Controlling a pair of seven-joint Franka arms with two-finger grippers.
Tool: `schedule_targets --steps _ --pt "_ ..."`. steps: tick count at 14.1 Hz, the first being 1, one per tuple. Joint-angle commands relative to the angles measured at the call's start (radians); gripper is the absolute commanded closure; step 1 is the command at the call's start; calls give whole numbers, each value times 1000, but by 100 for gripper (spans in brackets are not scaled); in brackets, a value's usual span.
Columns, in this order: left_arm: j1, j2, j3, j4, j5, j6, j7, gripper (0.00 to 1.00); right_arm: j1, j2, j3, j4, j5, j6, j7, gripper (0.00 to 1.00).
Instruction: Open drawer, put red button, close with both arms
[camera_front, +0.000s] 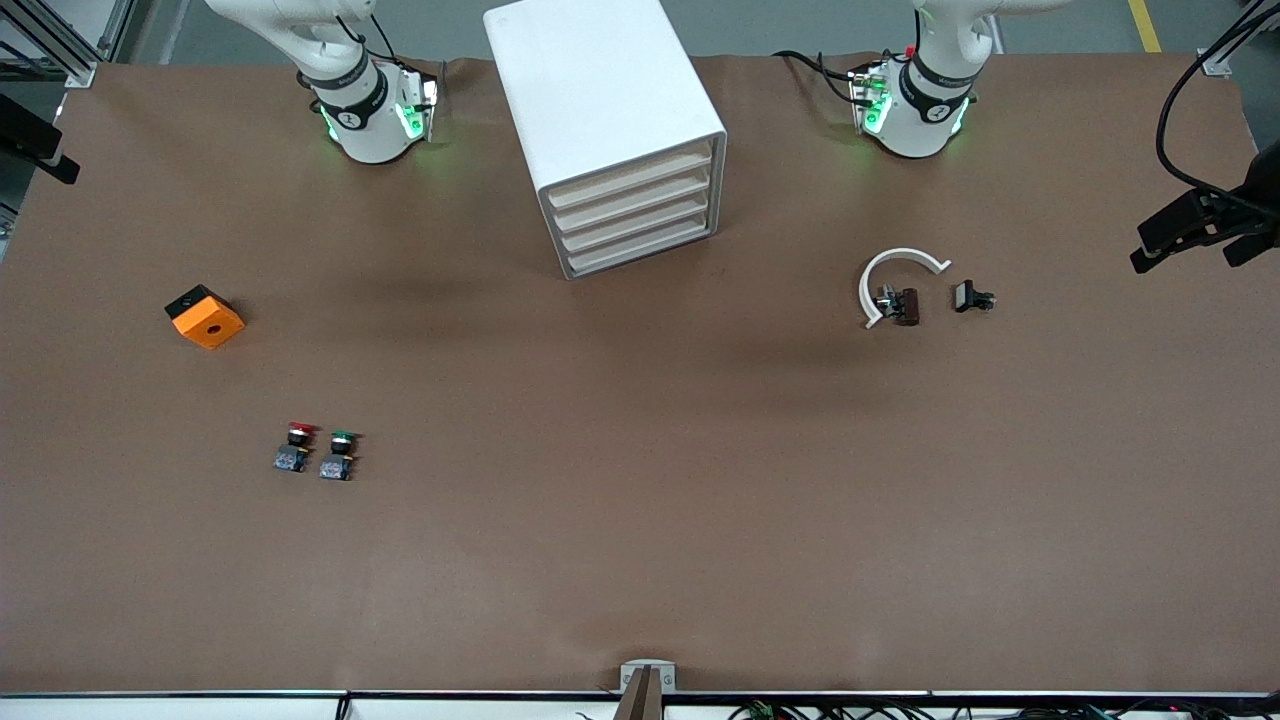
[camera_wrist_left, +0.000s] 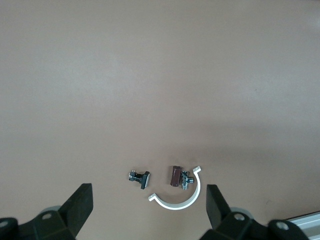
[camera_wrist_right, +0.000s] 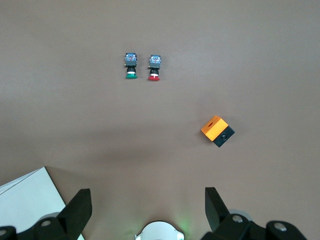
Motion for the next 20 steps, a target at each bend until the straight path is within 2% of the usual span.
schedule_targets --steps 1,8,13,16,20 --pt "8 11 -5 21 5 -20 15 0 -5 -9 7 3 -10 -1 6 0" --pt "15 14 -1 21 3 -28 8 0 -5 -9 5 3 -1 -1 6 0" --pt "53 29 2 11 -6 -87 3 0 -5 -6 5 6 -1 -3 5 0" --pt "67 83 2 14 -8 -176 2 0 -5 -5 7 8 1 -3 5 0" --pt "74 175 2 18 -5 -189 -9 0 -5 -3 7 9 1 3 6 0"
